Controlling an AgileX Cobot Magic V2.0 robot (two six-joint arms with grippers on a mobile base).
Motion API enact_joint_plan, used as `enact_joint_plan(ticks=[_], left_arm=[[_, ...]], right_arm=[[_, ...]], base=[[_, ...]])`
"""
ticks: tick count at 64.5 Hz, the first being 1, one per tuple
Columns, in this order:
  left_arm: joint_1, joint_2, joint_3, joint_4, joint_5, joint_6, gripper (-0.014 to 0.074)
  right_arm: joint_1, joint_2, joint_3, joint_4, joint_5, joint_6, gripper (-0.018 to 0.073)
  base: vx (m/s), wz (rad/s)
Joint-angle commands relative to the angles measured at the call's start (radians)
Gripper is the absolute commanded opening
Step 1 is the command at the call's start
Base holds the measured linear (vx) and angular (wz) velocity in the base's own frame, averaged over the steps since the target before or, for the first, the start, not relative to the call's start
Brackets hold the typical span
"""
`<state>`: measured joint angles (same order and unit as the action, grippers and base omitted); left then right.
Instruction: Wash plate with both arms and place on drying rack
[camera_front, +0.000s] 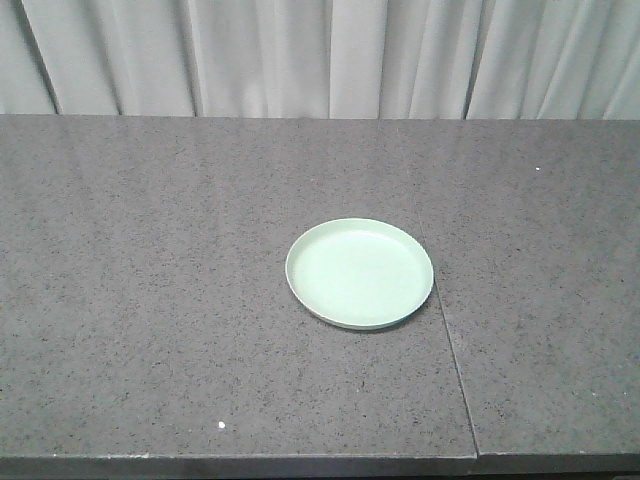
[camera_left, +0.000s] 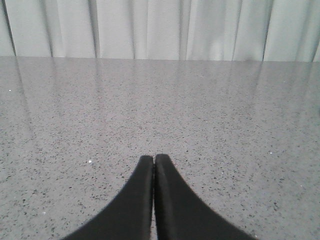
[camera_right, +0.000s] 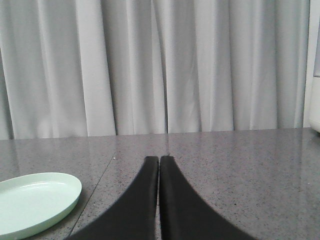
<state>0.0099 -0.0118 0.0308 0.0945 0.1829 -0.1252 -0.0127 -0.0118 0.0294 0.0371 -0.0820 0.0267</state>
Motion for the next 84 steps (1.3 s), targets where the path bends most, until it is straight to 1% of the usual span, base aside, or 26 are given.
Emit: enact_joint_plan(ticks=[1, 58, 63, 68, 78, 81, 84], left_arm=[[-0.005, -0.013, -0.030, -0.007, -0.072, -0.007, -0.0006], [-0.005, -0.013, -0.030, -0.007, -0.072, -0.007, -0.0006], [-0.005, -0.013, -0.030, -0.007, -0.072, -0.007, -0.0006], [-0.005, -0.013, -0.030, -0.007, -0.072, -0.007, -0.0006], [-0.005, -0.013, -0.030, -0.007, -0.072, -0.007, -0.0006], [-0.005, -0.013, -0.030, -0.007, -0.072, -0.007, -0.0006], [-0.005, -0.013, -0.030, -0.007, -0.072, -0.007, -0.0006]], right_arm=[[0.000, -0.004, 0.001, -0.007, -0.080, -0.006, -0.0004], [0.000, -0.004, 0.001, -0.004, -0.085, -0.004, -0.0004], [0.000, -0.004, 0.001, 0.034, -0.095, 0.050, -0.0004], [0.000, -0.004, 0.001, 0.107, -0.110, 0.138, -0.0004], [0.000, -0.004, 0.000, 0.236, -0.156, 0.242, -0.0004], [0.001, -0.004, -0.007, 0.254, -0.148, 0.263, -0.0004], [0.001, -0.004, -0.039, 0.245, -0.094, 0.270, -0.0004]], base=[[0.00, 0.00], [0.00, 0.00], [0.00, 0.00], [0.00, 0.00], [0.00, 0.00], [0.00, 0.00], [0.00, 0.00]])
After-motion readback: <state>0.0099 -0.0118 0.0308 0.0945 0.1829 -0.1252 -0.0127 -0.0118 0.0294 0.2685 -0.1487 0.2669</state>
